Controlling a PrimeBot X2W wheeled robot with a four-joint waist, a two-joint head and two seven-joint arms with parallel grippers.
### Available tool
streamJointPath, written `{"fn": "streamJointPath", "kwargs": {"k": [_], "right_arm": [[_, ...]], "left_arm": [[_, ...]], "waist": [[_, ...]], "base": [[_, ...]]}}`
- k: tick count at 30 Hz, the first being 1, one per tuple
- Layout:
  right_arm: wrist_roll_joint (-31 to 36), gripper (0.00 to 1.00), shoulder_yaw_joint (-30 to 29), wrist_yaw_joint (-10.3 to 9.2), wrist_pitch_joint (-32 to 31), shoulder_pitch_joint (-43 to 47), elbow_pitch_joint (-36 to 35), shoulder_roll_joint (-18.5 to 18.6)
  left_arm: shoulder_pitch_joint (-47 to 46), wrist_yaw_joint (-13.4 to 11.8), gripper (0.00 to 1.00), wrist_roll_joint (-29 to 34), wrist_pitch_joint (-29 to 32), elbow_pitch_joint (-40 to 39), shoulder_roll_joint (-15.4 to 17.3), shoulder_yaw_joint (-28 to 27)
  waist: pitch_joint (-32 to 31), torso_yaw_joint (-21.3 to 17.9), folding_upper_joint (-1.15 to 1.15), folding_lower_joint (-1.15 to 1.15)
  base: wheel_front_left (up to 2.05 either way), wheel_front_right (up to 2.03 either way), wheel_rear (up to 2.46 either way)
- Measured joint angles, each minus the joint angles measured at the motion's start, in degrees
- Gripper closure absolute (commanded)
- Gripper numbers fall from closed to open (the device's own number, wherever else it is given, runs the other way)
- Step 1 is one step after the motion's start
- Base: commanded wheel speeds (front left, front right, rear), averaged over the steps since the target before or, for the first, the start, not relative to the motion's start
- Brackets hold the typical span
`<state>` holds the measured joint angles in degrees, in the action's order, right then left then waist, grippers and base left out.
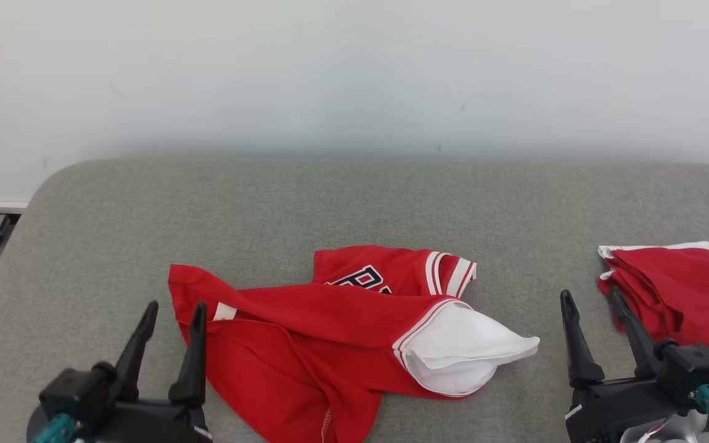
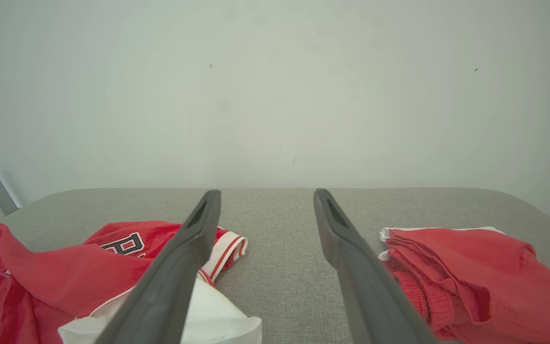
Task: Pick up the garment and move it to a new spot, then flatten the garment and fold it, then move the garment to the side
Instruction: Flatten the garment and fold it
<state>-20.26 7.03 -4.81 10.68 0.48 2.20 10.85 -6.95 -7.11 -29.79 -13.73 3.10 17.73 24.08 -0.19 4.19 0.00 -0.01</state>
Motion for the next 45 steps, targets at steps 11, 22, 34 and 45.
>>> {"fn": "streamJointPath", "kwargs": {"k": [11, 22, 34, 45], "right_arm": [[-0.55, 0.0, -1.7, -0.35, 0.44, 1.76, 0.22, 0.49], [-1.41, 0.0, -2.22, -0.77, 0.42, 3.78, 2.09, 0.08], [-1.41, 0.0, -2.37, -0.81, 0.42, 3.78, 2.26, 0.09], [-1.4, 0.0, -1.76, -0.81, 0.41, 3.67, 2.29, -0.01]], "left_arm": [[6.07, 0.0, 0.0, 2.26, -0.02, -2.24, 2.75, -0.12], [9.07, 0.0, 0.0, 4.33, -0.01, -2.16, 5.28, -0.89], [9.12, 0.0, 0.0, 5.11, 0.08, -2.55, 4.81, -0.74], [9.13, 0.0, 0.0, 6.19, 0.6, -3.05, 4.32, -0.7]], "waist": [[-2.46, 1.33, 0.0, 0.0], [-2.56, 0.23, 0.0, 0.0], [-2.09, -0.67, 0.0, 0.01], [-1.79, -0.77, 0.0, 0.01]], "base": [[0.0, 0.0, 0.0], [0.0, 0.0, 0.0], [0.0, 0.0, 0.0], [0.0, 0.0, 0.0]]}}
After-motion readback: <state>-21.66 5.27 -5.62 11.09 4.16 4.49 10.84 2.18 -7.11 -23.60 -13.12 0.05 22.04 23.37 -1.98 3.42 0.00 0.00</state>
